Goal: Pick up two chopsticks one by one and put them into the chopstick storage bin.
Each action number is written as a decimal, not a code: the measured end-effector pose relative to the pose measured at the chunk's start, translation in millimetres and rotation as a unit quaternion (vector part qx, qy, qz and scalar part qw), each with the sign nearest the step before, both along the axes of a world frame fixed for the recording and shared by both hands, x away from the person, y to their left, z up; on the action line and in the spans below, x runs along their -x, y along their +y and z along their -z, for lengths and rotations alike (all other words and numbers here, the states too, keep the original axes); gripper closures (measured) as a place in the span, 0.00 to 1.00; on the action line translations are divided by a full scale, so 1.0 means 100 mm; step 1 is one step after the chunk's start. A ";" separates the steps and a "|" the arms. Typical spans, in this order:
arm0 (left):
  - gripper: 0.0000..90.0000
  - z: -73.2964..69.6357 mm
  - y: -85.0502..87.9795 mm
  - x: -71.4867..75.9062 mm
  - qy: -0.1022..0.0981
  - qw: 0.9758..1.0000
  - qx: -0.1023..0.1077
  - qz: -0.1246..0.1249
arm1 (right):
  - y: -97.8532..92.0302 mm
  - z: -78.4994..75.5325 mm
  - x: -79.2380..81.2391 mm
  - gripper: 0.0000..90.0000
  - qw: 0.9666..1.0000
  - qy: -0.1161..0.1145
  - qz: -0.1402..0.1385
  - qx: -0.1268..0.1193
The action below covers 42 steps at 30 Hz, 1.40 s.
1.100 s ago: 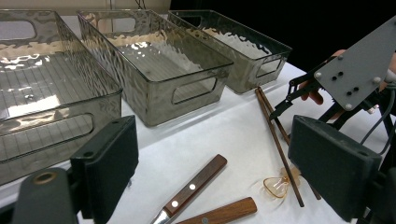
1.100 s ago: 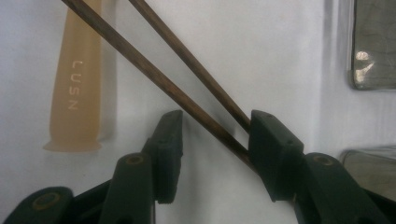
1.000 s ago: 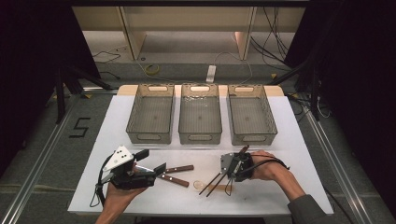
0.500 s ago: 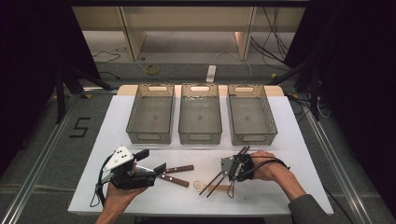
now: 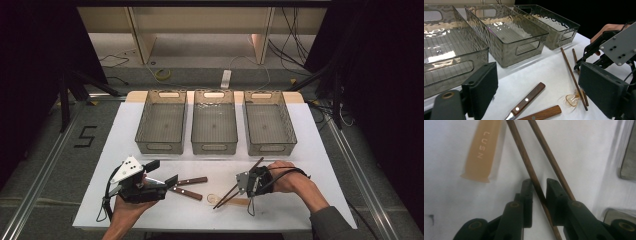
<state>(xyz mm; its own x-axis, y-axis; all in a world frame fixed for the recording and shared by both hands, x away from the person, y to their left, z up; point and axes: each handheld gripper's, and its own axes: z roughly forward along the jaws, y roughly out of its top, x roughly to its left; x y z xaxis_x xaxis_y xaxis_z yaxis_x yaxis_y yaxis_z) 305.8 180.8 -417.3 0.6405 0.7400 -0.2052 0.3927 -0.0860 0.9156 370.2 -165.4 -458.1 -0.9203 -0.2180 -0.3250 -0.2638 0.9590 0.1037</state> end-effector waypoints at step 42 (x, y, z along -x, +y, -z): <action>0.17 -0.03 -0.26 -0.01 0.018 0.999 0.016 0.033 | -0.20 -0.69 -0.15 0.95 0.896 0.127 0.282 -0.320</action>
